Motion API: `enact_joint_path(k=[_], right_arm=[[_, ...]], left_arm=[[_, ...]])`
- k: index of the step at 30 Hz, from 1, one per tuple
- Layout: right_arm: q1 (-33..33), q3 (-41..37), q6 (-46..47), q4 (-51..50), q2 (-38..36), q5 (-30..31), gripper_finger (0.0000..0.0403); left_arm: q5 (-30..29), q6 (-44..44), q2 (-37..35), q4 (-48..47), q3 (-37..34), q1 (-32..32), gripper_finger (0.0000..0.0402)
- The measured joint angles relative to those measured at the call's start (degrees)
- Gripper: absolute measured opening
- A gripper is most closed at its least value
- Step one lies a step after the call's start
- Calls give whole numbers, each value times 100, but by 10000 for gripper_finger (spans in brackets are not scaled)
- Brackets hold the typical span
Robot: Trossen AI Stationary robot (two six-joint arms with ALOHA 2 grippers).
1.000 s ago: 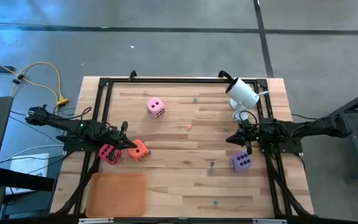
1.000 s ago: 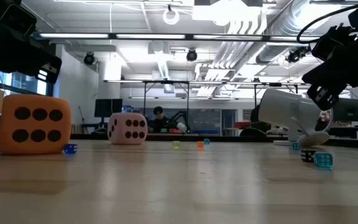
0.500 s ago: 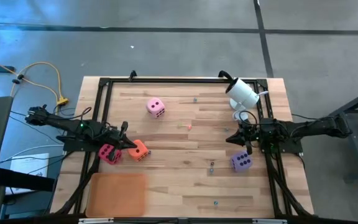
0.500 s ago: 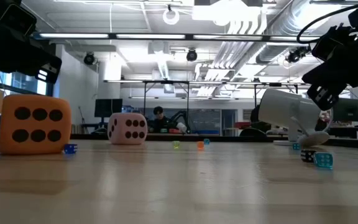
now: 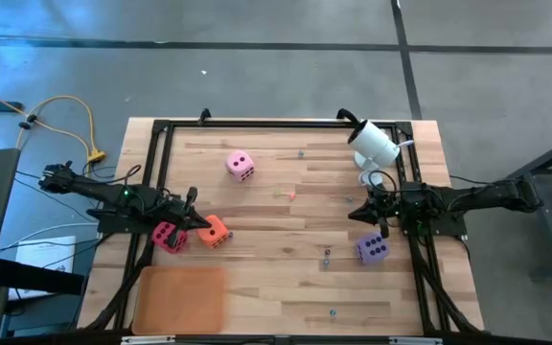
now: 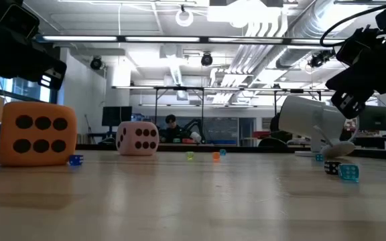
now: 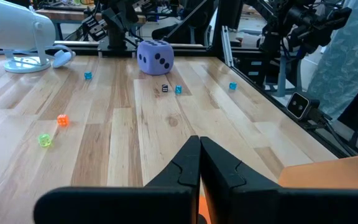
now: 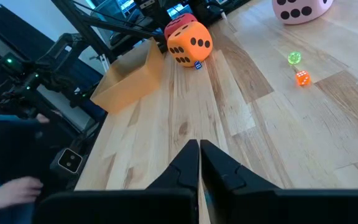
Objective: Pick & Place Dice
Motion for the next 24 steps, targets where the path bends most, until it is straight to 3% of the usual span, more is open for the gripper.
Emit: enact_joint_path(k=[17, 24], right_arm=[[0, 2, -108, 0, -2, -2, 2], [2, 0, -2632, -35, 26, -2, 2]], left_arm=[[0, 0, 0, 2, 0, -1, 1], [0, 2, 1, 2, 0, -1, 1]])
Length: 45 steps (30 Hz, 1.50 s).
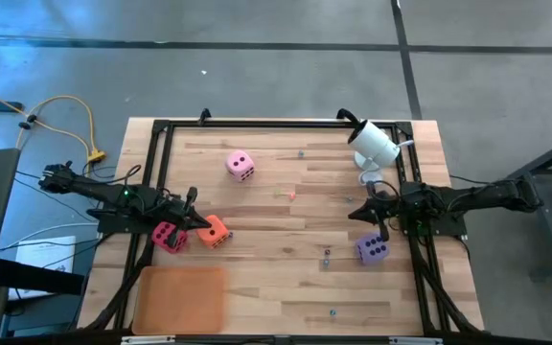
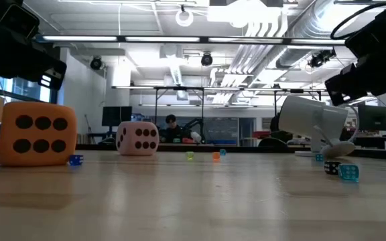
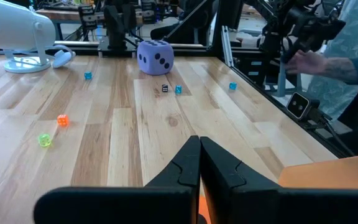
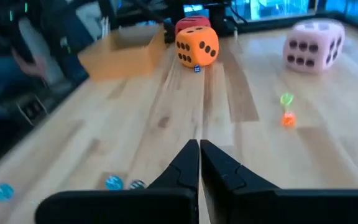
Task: Pick & Place Dice
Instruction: Put the large purple dice into the orange bin
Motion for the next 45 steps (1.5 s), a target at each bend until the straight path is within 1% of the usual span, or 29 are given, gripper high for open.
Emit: enact_joint_path(k=[3, 8, 11, 14, 19, 24, 27, 31, 33, 36, 38, 43, 45], right_arm=[[0, 0, -264, 3, 9, 0, 2], [-2, 2, -175, 0, 9, -7, 2], [-2, 1, -354, 2, 9, -7, 2], [0, 2, -386, 52, 9, 16, 2], [0, 0, -325, 404, 9, -28, 2], [0, 1, -72, 519, 9, -402, 2], [-1, 2, -185, 520, 9, -494, 2], [0, 1, 255, 521, 9, -403, 2], [-2, 0, 280, 548, 11, -402, 2], [-1, 0, 325, 807, 9, -500, 2], [0, 1, 262, 1061, 11, -459, 2], [-2, 26, 232, 2174, 7, 89, 2], [-2, 166, 163, 2342, 11, 199, 2]], left_arm=[[0, -2, -1, 0, 0, 2, 1], [0, -2, -1, 0, 0, 1, 1], [-16, 0, 0, 25, 0, 2, 1], [-270, 0, -2, 241, 0, -2, 1], [-361, -13, 1, 422, 0, 0, 1], [-361, -658, 1, 448, 0, 0, 1], [-361, -577, 1, 458, 0, 0, 1], [-361, -438, 1, 459, 0, 0, 1], [-361, -437, 1, 459, 0, 0, 1], [-363, -436, 1, 459, 0, 0, 1], [-363, -434, 1, 463, 0, 0, 1], [-363, -434, 1, 628, 0, 0, 1], [-363, -434, 0, 668, 0, 0, 1]])
